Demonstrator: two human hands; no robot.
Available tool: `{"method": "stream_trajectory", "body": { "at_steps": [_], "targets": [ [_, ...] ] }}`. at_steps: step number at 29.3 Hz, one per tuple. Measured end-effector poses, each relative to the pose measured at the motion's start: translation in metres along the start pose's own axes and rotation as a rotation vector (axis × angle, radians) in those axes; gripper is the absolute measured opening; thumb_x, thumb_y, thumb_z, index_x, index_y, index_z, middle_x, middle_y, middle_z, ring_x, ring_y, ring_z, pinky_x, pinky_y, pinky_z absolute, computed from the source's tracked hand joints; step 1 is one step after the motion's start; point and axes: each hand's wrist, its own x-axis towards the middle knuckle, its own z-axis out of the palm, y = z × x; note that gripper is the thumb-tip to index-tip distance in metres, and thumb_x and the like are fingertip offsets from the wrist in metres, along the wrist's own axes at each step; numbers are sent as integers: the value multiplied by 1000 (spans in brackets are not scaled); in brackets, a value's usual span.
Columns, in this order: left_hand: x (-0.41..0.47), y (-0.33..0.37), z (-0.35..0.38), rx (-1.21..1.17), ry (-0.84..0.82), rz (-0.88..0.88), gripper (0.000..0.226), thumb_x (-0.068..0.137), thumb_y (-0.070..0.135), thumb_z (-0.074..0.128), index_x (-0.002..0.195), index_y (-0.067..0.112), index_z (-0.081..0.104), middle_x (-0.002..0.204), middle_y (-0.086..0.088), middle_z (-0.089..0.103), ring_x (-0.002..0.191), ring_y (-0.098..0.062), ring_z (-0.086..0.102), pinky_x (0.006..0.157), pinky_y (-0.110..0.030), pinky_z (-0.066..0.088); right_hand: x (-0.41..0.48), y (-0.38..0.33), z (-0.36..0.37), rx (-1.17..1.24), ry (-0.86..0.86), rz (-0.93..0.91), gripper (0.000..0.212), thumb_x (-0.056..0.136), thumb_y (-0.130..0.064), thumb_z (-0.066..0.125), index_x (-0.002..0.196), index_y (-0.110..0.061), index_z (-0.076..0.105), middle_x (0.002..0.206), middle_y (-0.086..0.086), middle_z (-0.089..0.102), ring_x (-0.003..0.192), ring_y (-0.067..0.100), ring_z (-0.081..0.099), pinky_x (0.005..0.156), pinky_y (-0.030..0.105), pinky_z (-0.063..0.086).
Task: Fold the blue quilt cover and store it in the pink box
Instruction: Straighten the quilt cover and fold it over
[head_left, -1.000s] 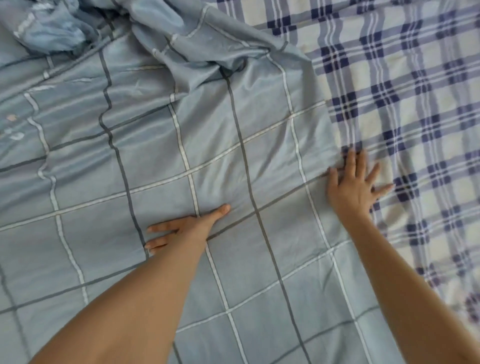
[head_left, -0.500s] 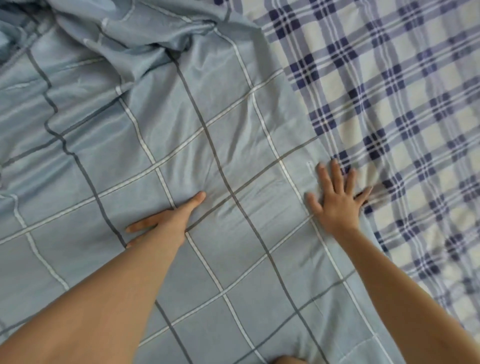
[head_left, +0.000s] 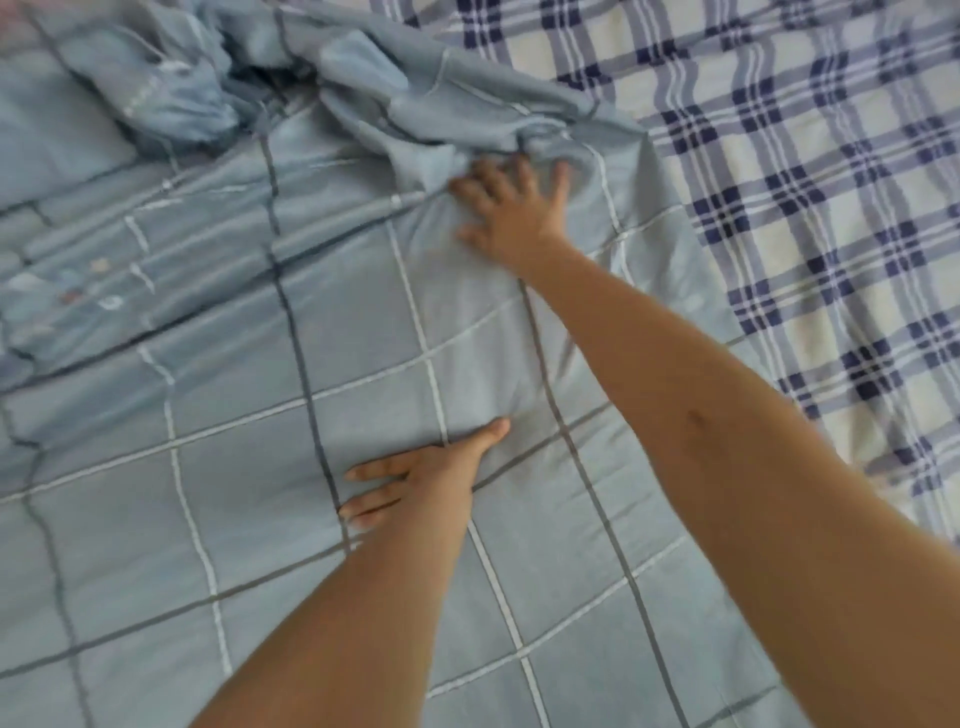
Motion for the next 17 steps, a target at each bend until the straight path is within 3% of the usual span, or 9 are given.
{"method": "stream_trajectory", "body": {
  "at_steps": [1,3,7,9,10,11,13,15,17],
  "targets": [
    [-28,5,-5,9,-7,4,169,18,82,73,150,1,5,153,-32,2,141,-49,3,112,-57,-3,13,2,-11,147,-65,201,59,99,-52,27,152,-36,6,161,-8,1,147,33,-2,109,67,1],
    [-76,17,-20,-1,-124,5,173,22,77,75,145,-2,-18,148,-34,-23,139,-46,-21,109,-59,-10,12,-23,-20,247,-84,329,59,100,-46,28,153,-30,7,161,-5,-2,146,37,-2,113,62,5],
    [-67,17,-26,-133,-247,79,167,37,74,78,126,8,-48,118,-32,-55,104,-47,-53,73,-61,-38,-34,-90,-13,274,-145,-11,63,97,-38,42,151,-32,11,160,-8,3,145,30,7,112,58,17],
    [-68,-1,-33,3,-146,224,149,56,75,66,121,15,-53,130,-26,-51,108,-40,-56,77,-57,-40,-56,-123,-19,269,-113,-134,60,97,-33,45,150,-31,18,160,-8,9,146,24,8,114,54,14],
    [-60,-27,-37,80,23,431,136,62,76,57,133,18,-43,143,-23,-40,123,-35,-49,89,-57,-37,-66,-137,-18,253,-48,-169,58,97,-33,44,150,-30,20,159,-7,11,147,23,6,115,54,10],
    [-45,-57,-41,165,197,649,120,65,75,48,149,20,-18,155,-19,-18,139,-29,-31,102,-56,-27,-74,-150,-11,228,24,-207,58,97,-34,43,150,-28,21,159,-5,15,147,24,7,115,55,7],
    [-9,-113,-85,397,353,1066,84,74,65,42,147,24,33,156,-6,25,146,-17,4,110,-56,-6,-90,-180,5,164,124,-303,60,92,-38,40,149,-26,26,156,3,28,145,30,19,112,62,13],
    [35,-135,-151,642,417,1353,67,80,57,43,141,30,42,152,5,34,144,-10,15,111,-60,-5,-100,-211,26,63,147,-410,64,84,-47,38,145,-28,30,151,7,37,139,34,31,104,68,21],
    [84,-125,-231,805,519,1372,69,82,59,40,145,31,33,153,4,32,142,-11,20,107,-66,-2,-94,-249,38,-42,167,-435,64,84,-49,36,145,-32,32,152,6,36,137,34,35,106,67,15]
  ]
}}
